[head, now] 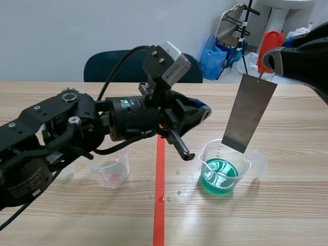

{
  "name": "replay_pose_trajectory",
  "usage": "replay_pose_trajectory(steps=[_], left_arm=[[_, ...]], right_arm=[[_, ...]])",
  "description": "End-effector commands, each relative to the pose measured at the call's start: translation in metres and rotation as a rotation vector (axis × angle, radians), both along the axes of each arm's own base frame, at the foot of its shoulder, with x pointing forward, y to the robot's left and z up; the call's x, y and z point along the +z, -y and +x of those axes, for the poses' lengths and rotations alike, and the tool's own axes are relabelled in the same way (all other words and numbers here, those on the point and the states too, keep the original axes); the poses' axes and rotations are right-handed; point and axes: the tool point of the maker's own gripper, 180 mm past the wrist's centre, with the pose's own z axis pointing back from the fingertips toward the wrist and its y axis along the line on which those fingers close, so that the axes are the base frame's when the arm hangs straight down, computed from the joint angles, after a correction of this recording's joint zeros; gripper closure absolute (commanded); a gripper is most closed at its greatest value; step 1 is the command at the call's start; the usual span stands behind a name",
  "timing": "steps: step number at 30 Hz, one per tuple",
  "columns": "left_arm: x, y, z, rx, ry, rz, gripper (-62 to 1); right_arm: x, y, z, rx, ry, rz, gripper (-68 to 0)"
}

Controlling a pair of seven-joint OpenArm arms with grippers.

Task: Do the redox reaction experiment

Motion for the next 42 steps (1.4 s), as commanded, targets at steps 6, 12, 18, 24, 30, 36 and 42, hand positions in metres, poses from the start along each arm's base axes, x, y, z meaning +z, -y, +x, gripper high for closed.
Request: replay_pose_trajectory(steps=[6, 12, 18, 24, 30, 36, 42], left_arm=[[-0.028, -0.09, 0.011, 0.172, -0.009, 0.084, -3.0], [-0.039, -0.168, -0.015, 0.294, 0.005, 0.14, -3.0], [-0.038, -0.234, -0.06, 0.419, -0.01, 0.184, -3.0], [-0.028, -0.28, -0.117, 0.52, -0.024, 0.166, -3.0], [-0.012, -0.313, -0.169, 0.614, -0.03, 0.132, -3.0], [0.01, -0.328, -0.208, 0.685, -0.002, 0.088, -3.0], [0.008, -0.319, -0.235, 0.641, -0.001, 0.139, -18.2]], right_arm=[[0.011, -0.002, 0.001, 0.01, 0.031, 0.013, -0.6], [0.011, -0.002, 0.001, 0.01, 0.032, 0.014, -0.6], [0.011, -0.002, 0.001, 0.01, 0.031, 0.013, -0.6], [0.011, -0.002, 0.001, 0.01, 0.032, 0.014, -0.6], [0.011, -0.002, 0.001, 0.01, 0.032, 0.014, -0.6], [0.011, -0.002, 0.001, 0.01, 0.032, 0.014, -0.6], [0.011, -0.002, 0.001, 0.01, 0.032, 0.014, -0.6]])
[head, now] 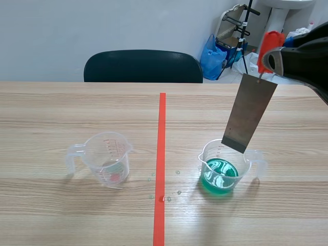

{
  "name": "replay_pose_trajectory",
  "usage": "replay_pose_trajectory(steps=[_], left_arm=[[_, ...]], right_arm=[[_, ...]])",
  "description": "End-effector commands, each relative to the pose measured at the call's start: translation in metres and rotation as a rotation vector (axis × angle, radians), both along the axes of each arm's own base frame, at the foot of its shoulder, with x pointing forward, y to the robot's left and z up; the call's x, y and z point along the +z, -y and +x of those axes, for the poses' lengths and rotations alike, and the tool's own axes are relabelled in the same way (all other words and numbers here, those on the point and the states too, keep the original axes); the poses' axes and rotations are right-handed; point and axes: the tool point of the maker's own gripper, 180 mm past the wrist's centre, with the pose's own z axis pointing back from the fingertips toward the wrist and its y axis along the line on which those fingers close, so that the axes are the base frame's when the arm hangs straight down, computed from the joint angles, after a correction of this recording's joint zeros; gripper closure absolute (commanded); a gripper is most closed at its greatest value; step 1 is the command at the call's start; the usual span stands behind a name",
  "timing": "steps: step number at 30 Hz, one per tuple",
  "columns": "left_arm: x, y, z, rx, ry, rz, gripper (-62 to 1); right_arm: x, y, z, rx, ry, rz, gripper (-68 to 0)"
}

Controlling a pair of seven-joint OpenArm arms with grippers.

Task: Do the redox reaction experiment

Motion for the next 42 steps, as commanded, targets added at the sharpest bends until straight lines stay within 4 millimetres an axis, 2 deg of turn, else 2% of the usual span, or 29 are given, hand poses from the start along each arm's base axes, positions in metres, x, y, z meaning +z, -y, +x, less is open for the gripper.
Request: replay_pose_trajectory(steps=[1, 5, 7, 18, 42], left_arm=[[0.004, 0.003, 0.0, -0.001, 0.027, -0.001, -25.0], [-0.001, 0.002, -0.009, 0.04, 0.005, 0.011, -53.8], [-0.001, 0.001, -0.014, 0.063, 0.001, 0.01, -62.3], [0.014, 0.003, -0.016, 0.084, 0.082, -0.018, -62.3], [0.014, 0.003, -0.016, 0.083, 0.084, -0.018, -62.3]], right_arm=[[0.011, -0.002, 0.001, 0.009, 0.031, 0.014, -0.6], [0.011, -0.002, 0.001, 0.009, 0.031, 0.014, -0.6], [0.011, -0.002, 0.001, 0.009, 0.031, 0.014, -0.6], [0.011, -0.002, 0.001, 0.009, 0.031, 0.014, -0.6], [0.011, -0.002, 0.001, 0.009, 0.031, 0.013, -0.6]])
